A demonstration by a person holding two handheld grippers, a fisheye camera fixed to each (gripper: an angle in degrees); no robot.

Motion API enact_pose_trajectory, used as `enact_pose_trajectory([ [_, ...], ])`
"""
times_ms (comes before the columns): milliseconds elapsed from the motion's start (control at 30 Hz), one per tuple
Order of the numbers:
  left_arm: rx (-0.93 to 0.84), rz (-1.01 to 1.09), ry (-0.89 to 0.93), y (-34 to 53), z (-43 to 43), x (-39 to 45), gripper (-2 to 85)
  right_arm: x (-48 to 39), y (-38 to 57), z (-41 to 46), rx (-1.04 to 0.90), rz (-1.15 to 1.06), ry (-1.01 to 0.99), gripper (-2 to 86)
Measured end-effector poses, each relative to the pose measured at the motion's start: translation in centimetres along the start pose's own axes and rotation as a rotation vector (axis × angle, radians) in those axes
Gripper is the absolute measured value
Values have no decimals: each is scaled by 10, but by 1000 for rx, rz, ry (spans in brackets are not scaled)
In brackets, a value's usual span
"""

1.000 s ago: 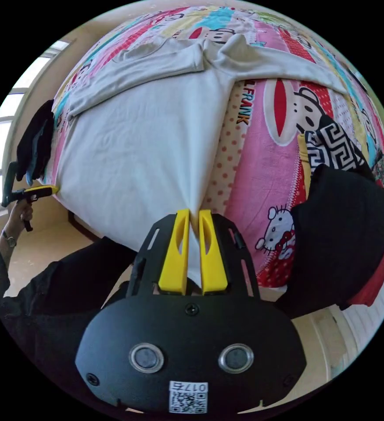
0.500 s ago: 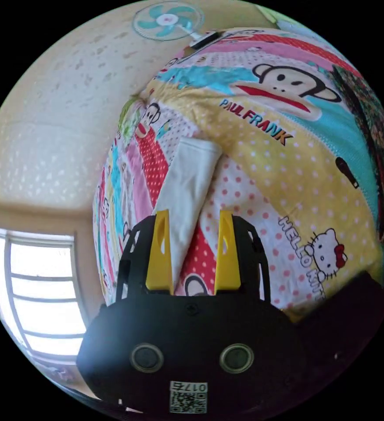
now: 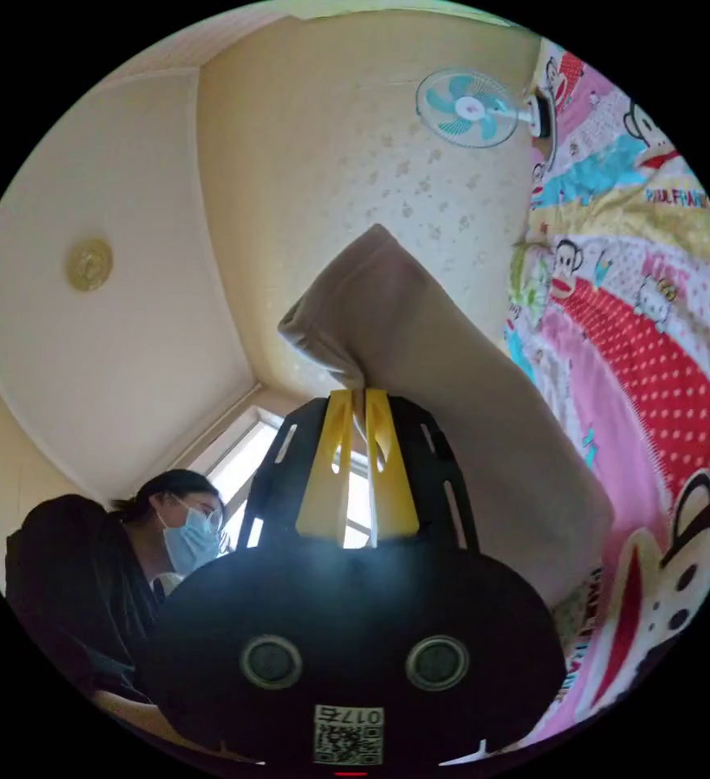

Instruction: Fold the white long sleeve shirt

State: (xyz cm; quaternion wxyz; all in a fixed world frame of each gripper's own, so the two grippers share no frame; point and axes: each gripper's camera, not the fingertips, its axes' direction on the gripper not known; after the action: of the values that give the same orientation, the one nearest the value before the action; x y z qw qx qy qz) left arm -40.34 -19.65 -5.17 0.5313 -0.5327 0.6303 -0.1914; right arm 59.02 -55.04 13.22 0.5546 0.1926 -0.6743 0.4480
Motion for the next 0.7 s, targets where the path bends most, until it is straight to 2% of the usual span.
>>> enact_pose_trajectory([
  [100,-15,21,37,-13,-21,-18,85,-3,96,100,-266,2,-59,39],
  [133,-25,32,37,-17,-30,-24,87,9,145,145,-418,-10,-67,41],
  [167,-28,38,30,-19,-35,-28,88,29,200,186,-596,-14,-31,44],
  [200,-37,46,9,-21,-45,-35,89,41,228,204,-693,-4,4,46],
  [267,-41,62,-34,-24,-63,-45,94,91,329,241,-1005,111,166,64],
  [400,-37,123,-308,-31,-116,-73,120,81,366,198,-965,124,308,94],
  [433,-54,155,-377,-36,-124,-85,128,69,368,174,-978,108,431,98],
  [533,-170,268,-418,-59,-122,-124,132,40,378,108,-1105,94,775,108],
  [667,-269,396,-368,-81,-106,-165,132,6,423,12,-1446,89,1298,118],
  [700,-279,446,-356,-87,-101,-172,133,3,431,0,-1490,104,1343,120],
])
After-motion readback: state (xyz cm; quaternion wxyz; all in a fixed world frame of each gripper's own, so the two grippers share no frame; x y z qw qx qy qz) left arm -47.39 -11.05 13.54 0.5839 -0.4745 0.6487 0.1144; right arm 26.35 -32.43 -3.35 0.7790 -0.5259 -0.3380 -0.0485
